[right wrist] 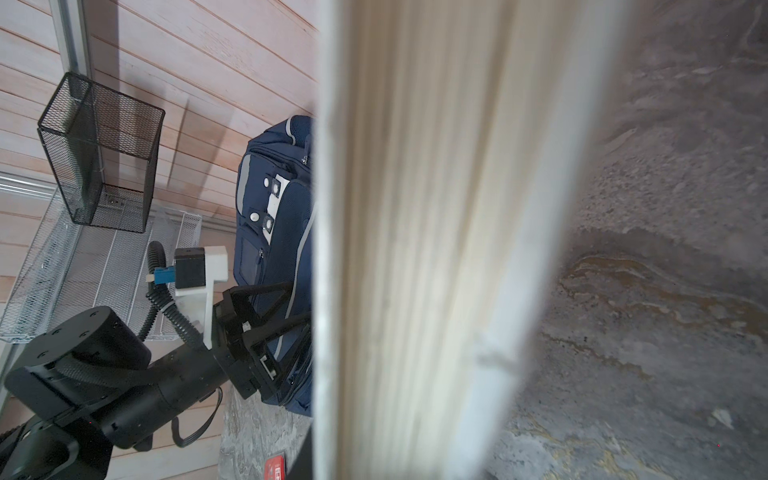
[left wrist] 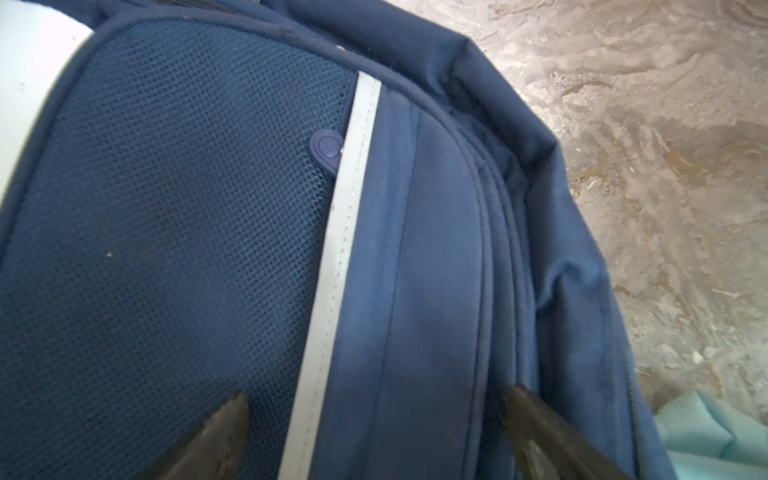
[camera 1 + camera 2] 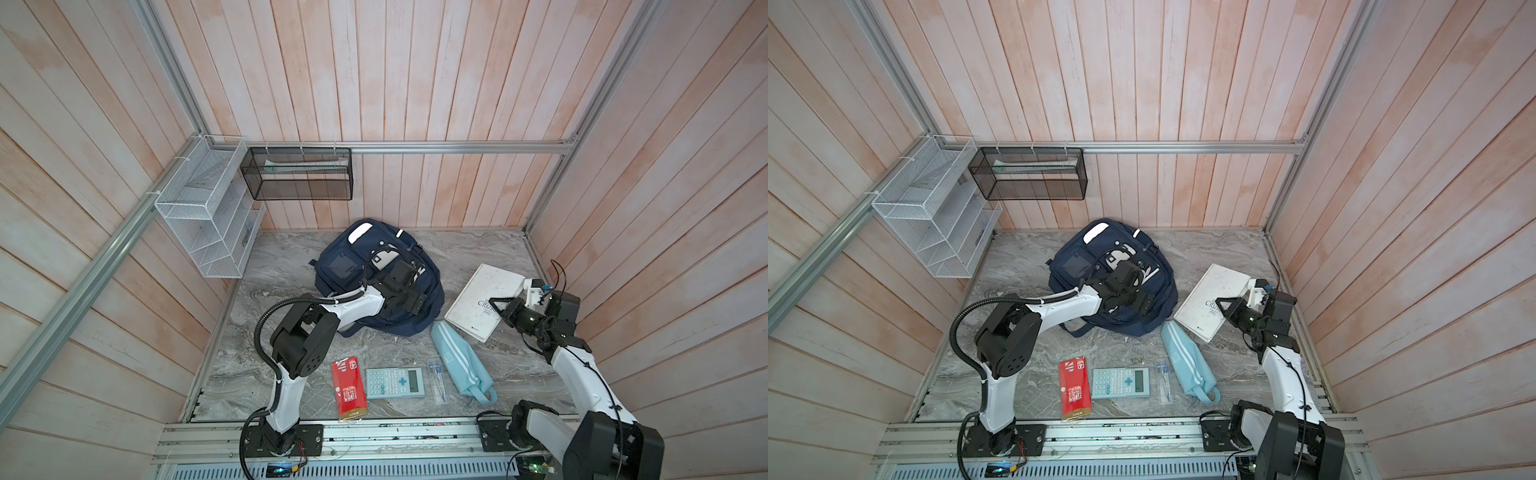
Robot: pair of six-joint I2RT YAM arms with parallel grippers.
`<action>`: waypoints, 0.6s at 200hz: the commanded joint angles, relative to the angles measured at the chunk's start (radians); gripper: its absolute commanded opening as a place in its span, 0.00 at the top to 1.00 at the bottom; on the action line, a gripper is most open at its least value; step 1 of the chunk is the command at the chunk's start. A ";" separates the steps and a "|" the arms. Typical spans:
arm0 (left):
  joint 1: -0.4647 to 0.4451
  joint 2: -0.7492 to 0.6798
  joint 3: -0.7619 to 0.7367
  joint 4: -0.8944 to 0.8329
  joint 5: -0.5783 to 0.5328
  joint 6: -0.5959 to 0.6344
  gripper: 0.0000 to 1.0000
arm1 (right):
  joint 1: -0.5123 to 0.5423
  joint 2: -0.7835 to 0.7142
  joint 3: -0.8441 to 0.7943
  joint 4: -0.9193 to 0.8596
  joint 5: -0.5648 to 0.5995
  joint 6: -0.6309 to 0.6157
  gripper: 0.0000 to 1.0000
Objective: Pack the student bag
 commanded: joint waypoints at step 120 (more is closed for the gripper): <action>0.115 -0.246 0.145 -0.115 0.170 -0.094 1.00 | 0.381 0.124 -0.009 0.489 0.104 0.268 1.00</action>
